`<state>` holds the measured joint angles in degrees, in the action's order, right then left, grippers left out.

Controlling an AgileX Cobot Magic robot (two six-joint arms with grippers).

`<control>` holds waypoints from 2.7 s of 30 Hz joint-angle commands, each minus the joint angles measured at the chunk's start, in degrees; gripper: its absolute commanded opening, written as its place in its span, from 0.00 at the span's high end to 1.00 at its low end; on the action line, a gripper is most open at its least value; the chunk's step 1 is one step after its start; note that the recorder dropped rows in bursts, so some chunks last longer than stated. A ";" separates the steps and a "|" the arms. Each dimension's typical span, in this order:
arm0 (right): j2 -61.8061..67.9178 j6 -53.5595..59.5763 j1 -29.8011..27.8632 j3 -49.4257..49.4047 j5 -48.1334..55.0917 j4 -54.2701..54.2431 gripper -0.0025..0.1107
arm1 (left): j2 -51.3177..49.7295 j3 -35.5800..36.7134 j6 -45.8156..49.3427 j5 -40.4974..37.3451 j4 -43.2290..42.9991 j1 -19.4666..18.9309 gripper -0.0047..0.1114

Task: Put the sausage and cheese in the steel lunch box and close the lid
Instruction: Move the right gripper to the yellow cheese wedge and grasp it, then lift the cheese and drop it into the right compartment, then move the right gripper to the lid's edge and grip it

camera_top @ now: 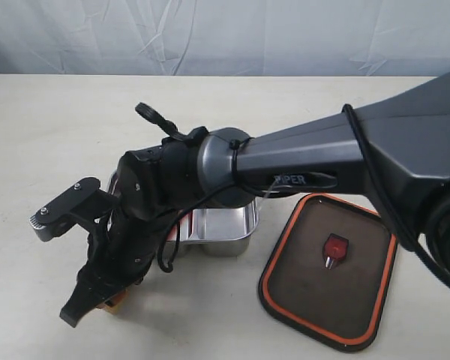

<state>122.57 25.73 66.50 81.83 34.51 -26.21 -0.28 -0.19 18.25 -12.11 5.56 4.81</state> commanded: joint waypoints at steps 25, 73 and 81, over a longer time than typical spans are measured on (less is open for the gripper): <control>-18.34 -28.32 -13.50 0.15 7.24 29.10 0.98 | 0.28 0.19 -0.15 0.42 1.41 0.43 0.96; -39.67 -61.42 -22.55 -38.32 11.40 35.64 0.60 | 0.28 0.19 -0.15 0.31 1.39 0.43 0.96; -39.67 -64.86 -22.55 -49.24 2.85 33.29 0.60 | 0.28 0.19 -0.15 0.31 1.39 0.43 0.96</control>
<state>83.38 -38.76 44.25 34.23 39.67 6.91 -0.28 -0.19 18.25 -12.11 6.15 4.81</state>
